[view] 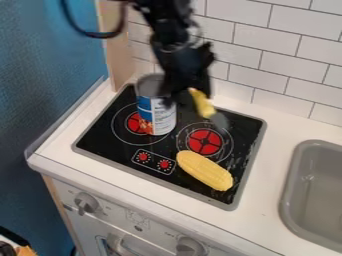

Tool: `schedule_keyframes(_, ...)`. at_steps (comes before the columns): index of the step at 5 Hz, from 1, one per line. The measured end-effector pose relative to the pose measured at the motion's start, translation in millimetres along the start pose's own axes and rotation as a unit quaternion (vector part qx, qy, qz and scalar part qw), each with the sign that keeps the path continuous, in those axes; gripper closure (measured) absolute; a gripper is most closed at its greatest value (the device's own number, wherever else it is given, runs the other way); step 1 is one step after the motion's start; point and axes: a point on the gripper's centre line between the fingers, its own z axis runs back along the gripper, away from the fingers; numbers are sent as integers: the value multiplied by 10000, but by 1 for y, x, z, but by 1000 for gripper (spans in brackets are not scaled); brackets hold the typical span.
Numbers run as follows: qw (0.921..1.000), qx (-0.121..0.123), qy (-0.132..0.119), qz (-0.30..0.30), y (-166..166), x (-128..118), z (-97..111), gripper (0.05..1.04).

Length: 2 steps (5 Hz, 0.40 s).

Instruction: Move a yellow object to edge of right burner

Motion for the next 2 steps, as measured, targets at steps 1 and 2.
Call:
schedule_keyframes(1,9997,223,69,-83,-9,-5,-27,650)
schedule_keyframes(2,9991,385,-14,-148,-19,0,-52,650)
